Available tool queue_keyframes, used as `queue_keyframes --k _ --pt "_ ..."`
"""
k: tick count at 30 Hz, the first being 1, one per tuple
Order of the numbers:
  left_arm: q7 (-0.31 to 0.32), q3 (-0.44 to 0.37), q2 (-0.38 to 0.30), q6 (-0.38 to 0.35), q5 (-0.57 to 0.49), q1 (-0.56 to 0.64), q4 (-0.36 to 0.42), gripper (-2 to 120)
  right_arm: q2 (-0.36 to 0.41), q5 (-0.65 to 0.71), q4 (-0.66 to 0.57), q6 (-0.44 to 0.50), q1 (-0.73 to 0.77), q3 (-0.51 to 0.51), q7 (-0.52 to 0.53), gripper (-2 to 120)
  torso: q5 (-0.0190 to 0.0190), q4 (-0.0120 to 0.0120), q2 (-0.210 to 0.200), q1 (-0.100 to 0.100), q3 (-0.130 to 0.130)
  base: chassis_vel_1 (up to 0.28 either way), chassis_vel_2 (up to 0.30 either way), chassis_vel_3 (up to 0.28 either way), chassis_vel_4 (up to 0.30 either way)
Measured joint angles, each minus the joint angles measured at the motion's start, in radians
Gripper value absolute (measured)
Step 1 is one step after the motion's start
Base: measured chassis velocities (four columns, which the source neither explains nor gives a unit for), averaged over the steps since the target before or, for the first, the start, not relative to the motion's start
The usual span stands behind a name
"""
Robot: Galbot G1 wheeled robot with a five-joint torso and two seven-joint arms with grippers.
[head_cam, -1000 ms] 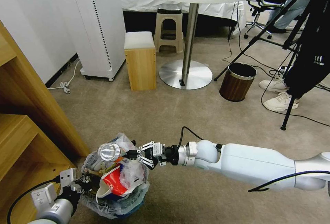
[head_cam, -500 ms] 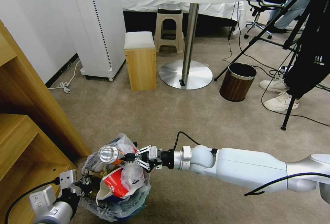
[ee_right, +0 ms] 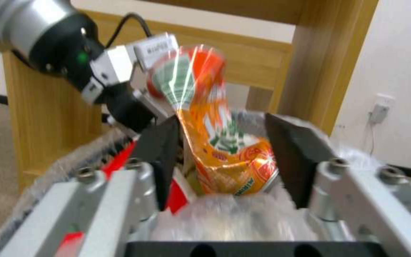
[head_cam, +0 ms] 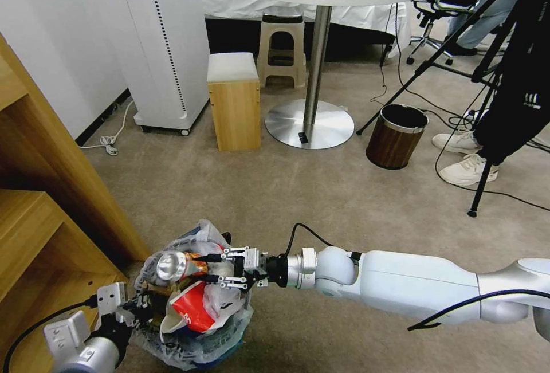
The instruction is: Pick up the trash bin and place the garbage on the floor into it.
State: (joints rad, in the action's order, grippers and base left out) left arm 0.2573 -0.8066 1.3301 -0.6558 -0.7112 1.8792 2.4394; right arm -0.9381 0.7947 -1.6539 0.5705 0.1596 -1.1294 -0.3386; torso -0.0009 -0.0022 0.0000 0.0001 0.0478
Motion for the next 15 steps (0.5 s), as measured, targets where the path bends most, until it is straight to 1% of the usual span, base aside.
queue_keyframes --k 1,3,5,6,7,8,9,10,11,13,15 --pt "0.0 -0.002 0.0 0.0 0.0 0.0 -0.002 0 0.003 0.002 -0.009 -0.001 0.0 0.001 -0.001 54 0.0001 0.0 0.0 0.0 0.0 0.0 0.0 0.0 0.0" --pt "0.0 -0.004 0.0 0.0 0.0 -0.001 -0.003 0 0.004 0.002 -0.012 -0.002 0.0 0.002 -0.001 57 0.0001 0.0 0.0 0.0 0.0 0.0 0.0 0.0 0.0" --pt "0.001 -0.015 0.0 0.001 -0.002 -0.003 -0.011 0 0.007 0.002 -0.028 -0.002 0.0 0.007 -0.002 68 0.0002 0.0 0.0 0.0 0.0 0.0 0.0 0.0 0.0" --pt "0.001 -0.015 0.0 0.001 -0.002 -0.003 -0.011 0 0.007 0.002 -0.028 -0.002 0.0 0.007 -0.002 68 0.0002 0.0 0.0 0.0 0.0 0.0 0.0 0.0 0.0" --pt "0.001 -0.016 0.0 0.001 -0.002 -0.003 -0.013 0 0.008 0.002 -0.031 -0.002 0.0 0.009 -0.001 71 0.0001 0.0 0.0 0.0 0.0 0.0 0.0 0.0 0.0" --pt "0.002 -0.021 -0.002 0.001 -0.002 -0.003 -0.017 0 0.012 0.007 -0.046 -0.002 0.002 0.025 0.004 78 0.0 0.0 0.0 0.0 0.0 0.0 0.0 0.0 0.0" --pt "0.002 -0.023 -0.004 0.001 -0.002 -0.002 -0.019 0 0.014 0.009 -0.053 -0.002 0.005 0.036 0.008 82 0.0 0.0 0.0 0.0 0.0 0.0 0.0 0.0 0.0" --pt "0.002 -0.023 -0.004 0.001 -0.002 -0.002 -0.019 0 0.014 0.009 -0.053 -0.002 0.005 0.036 0.008 82 0.0 0.0 0.0 0.0 0.0 0.0 0.0 0.0 0.0" --pt "0.003 -0.024 -0.005 0.001 -0.002 -0.001 -0.02 0 0.016 0.009 -0.057 -0.002 0.008 0.043 0.01 85 0.0001 0.0 0.0 0.0 0.0 0.0 0.0 0.0 0.0" --pt "0.005 -0.029 -0.014 -0.001 -0.005 0.003 -0.021 0 0.026 0.018 -0.08 -0.006 0.025 0.094 0.018 96 0.0001 0.0 0.0 0.0 0.0 0.0 0.0 0.0 0.0" --pt "0.006 -0.029 -0.015 -0.002 -0.006 0.004 -0.022 0 0.027 0.02 -0.083 -0.007 0.028 0.101 0.019 97 0.0001 -0.0001 0.0 0.0 0.0 0.0 0.0 0.0 0.0"
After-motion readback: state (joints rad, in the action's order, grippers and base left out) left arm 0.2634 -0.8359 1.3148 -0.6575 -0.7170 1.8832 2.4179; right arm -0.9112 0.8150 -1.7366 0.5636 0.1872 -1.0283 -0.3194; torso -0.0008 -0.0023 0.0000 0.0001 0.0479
